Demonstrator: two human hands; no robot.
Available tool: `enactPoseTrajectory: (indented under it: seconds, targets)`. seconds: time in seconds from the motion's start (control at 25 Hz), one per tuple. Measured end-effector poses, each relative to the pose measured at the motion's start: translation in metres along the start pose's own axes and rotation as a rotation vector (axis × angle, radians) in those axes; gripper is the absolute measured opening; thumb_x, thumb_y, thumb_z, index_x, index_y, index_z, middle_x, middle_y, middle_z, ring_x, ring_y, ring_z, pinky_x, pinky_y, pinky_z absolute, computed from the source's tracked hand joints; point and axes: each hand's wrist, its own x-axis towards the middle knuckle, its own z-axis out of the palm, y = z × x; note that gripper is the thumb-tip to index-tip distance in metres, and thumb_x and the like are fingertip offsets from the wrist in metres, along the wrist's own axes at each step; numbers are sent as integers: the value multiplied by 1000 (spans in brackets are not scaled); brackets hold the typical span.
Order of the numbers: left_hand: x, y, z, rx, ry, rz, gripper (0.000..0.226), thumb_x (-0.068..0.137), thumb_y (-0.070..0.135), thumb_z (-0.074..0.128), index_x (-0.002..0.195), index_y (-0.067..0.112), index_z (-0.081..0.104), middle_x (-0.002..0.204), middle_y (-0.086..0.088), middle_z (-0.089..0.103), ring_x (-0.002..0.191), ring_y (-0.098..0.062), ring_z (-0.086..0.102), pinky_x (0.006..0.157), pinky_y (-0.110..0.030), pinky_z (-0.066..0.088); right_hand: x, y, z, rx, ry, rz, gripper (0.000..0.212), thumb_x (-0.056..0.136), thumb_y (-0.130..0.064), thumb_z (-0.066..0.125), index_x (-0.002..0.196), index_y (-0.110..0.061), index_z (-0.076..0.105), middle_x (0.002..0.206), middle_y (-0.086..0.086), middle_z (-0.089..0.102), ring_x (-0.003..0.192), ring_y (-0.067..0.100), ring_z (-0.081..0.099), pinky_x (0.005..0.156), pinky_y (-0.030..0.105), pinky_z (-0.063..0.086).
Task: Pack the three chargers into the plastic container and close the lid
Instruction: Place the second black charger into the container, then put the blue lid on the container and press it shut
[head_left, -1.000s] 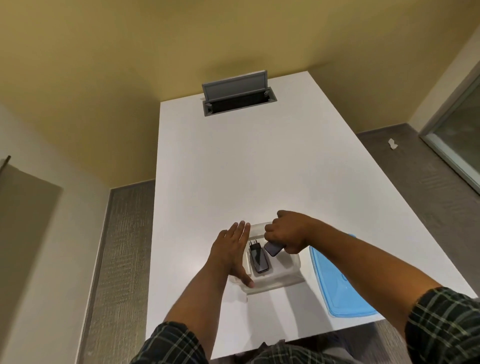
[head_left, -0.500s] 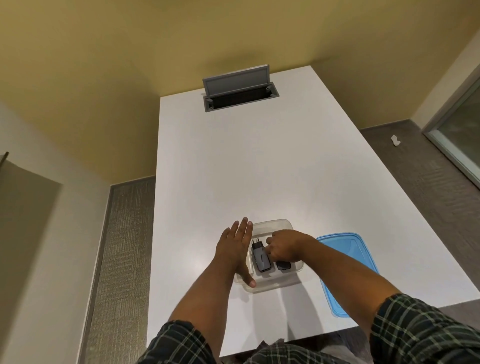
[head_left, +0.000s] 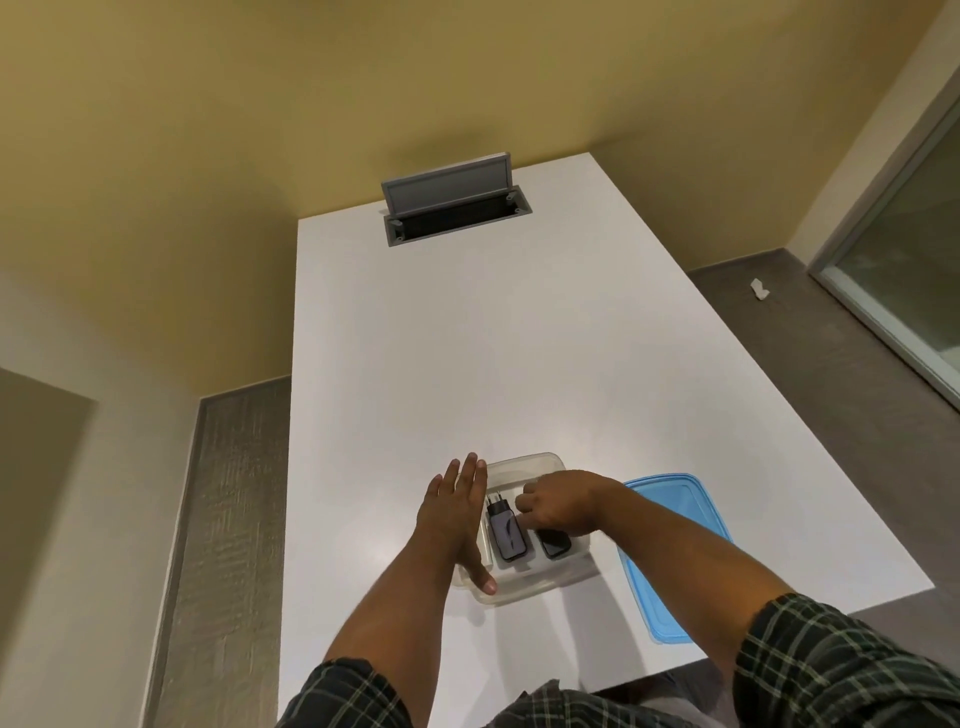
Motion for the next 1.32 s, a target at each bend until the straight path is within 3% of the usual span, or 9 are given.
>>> enactPoseTrajectory:
  seconds: [0.12,0.24,0.36,0.52,0.64,0.8,0.88,1.04,1.32]
  targets:
    - [1,2,-1,7,-19,-17,171,48,69,91,159,5,-23,169,-14,-24,159,-36,-15,130,-49,2,-18,5,-2,116,280,194,18,88,-14,66,105,-10,67,90,9,66,73,31,63,57,35,47]
    - [2,5,-5,46,-34,-24,171,47,71,90,159,4,-22,170,-15,-21,159,-36,-13,130,-49,4,-46,14,0,314,418,624,35,102,-36,47,131,-21,59,112,2,67,90,28,68,70,37,51]
    - [3,11,-10,67,-55,-44,170,48,69,91,159,2,-19,170,-19,-18,159,-36,-12,130,-50,2,-76,21,10,407,514,953,39,101,-38,50,137,-25,54,118,-2,67,97,24,70,76,38,54]
    - [6,23,-25,108,-59,-73,161,50,83,79,162,4,-7,170,-24,-4,160,-35,-9,124,-63,-10,-107,24,33,648,353,1235,50,97,-32,53,143,-22,37,115,5,66,99,30,66,83,41,53]
    - [17,43,-36,65,75,-38,131,74,90,50,164,12,-6,169,-22,11,160,-32,2,122,-65,-10,-122,15,57,725,248,1423,40,97,-24,46,134,-14,37,114,9,61,103,34,63,84,42,51]
    - [33,87,-49,83,292,265,85,101,61,35,163,8,9,165,-17,31,157,-28,22,128,-56,-3,-137,-3,79,754,61,1561,38,88,-21,54,124,-13,43,119,9,53,112,30,57,83,38,47]
    - [40,113,-56,79,334,402,70,103,43,43,160,6,24,149,-17,51,145,-32,43,127,-50,16,-143,-6,87,762,27,1612,40,87,-21,56,125,-14,44,120,8,51,114,28,56,81,36,45]
    - [51,155,-57,126,207,453,45,99,29,52,137,6,49,128,-17,62,120,-37,57,99,-45,42,-151,-3,90,746,-14,1679,37,88,-20,56,123,-16,46,118,6,54,111,25,59,79,34,43]
    - [65,198,-31,198,-45,399,40,100,33,51,128,6,59,131,-19,65,125,-36,56,100,-43,46,-178,-8,115,843,-70,1720,31,85,-11,53,115,-14,47,108,4,66,100,27,66,72,32,41]
